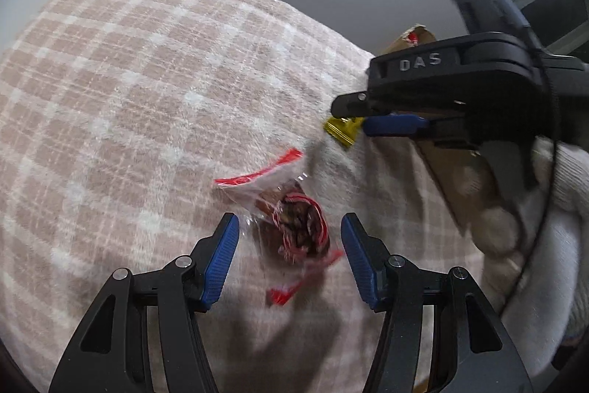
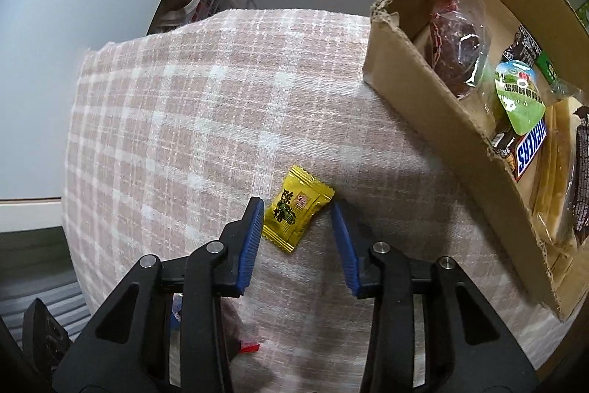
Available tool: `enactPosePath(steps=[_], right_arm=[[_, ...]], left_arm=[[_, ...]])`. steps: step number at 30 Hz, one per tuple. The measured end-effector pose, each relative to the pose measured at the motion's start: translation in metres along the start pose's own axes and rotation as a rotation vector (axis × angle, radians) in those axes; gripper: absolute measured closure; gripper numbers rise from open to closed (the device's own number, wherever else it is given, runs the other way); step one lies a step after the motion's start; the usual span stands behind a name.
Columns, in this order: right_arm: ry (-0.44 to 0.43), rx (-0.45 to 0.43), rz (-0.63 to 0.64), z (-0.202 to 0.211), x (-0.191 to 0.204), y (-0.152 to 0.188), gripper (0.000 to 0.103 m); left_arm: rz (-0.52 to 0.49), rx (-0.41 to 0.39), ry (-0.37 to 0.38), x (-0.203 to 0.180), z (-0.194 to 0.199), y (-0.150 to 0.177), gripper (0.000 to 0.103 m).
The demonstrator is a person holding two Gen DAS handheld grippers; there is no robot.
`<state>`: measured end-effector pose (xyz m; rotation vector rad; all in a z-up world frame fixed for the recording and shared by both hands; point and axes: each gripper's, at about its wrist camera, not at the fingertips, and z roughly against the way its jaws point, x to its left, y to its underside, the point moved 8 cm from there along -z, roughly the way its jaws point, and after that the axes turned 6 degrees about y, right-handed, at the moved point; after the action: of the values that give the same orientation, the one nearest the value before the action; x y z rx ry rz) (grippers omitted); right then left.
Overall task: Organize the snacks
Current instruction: 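Grasp the red dried-fruit bag with the left gripper while the right grasps the yellow candy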
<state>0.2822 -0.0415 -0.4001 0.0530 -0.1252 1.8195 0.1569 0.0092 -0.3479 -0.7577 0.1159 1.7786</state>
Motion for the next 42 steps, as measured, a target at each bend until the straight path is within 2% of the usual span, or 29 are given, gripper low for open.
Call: enactPosePath(steps=[3, 8, 14, 16, 28, 36, 39, 41, 42], right_arm=[[0.013, -0.006, 0.029, 0.002, -0.001, 0.001, 0.068], [0.014, -0.013, 0.068, 0.006, 0.0, 0.012, 0.08], [-0.012, -0.015, 0.083, 0.005, -0.014, 0.027, 0.082], [-0.016, -0.013, 0.088, 0.006, -0.02, 0.034, 0.084], [-0.031, -0.025, 0.112, 0.009, -0.039, 0.085, 0.093], [-0.08, -0.032, 0.073, 0.011, -0.058, 0.082, 0.094], [-0.106, -0.008, 0.049, 0.012, -0.06, 0.08, 0.094], [-0.127, 0.014, -0.01, 0.011, -0.066, 0.073, 0.083], [-0.141, 0.018, -0.04, 0.012, -0.067, 0.063, 0.071]], left_arm=[[-0.031, -0.009, -0.036, 0.0, -0.004, -0.002, 0.054], [-0.046, -0.019, -0.033, 0.006, -0.003, -0.004, 0.061], [-0.066, -0.024, -0.044, 0.012, 0.004, -0.01, 0.066], [-0.068, -0.027, -0.049, 0.015, 0.006, -0.012, 0.07], [-0.08, -0.025, -0.073, 0.018, 0.017, -0.013, 0.071], [-0.085, -0.028, -0.079, 0.019, 0.019, -0.013, 0.071], [-0.081, -0.032, -0.076, 0.019, 0.019, -0.013, 0.071], [-0.077, -0.034, -0.071, 0.019, 0.019, -0.013, 0.071], [-0.074, -0.035, -0.068, 0.019, 0.019, -0.013, 0.071]])
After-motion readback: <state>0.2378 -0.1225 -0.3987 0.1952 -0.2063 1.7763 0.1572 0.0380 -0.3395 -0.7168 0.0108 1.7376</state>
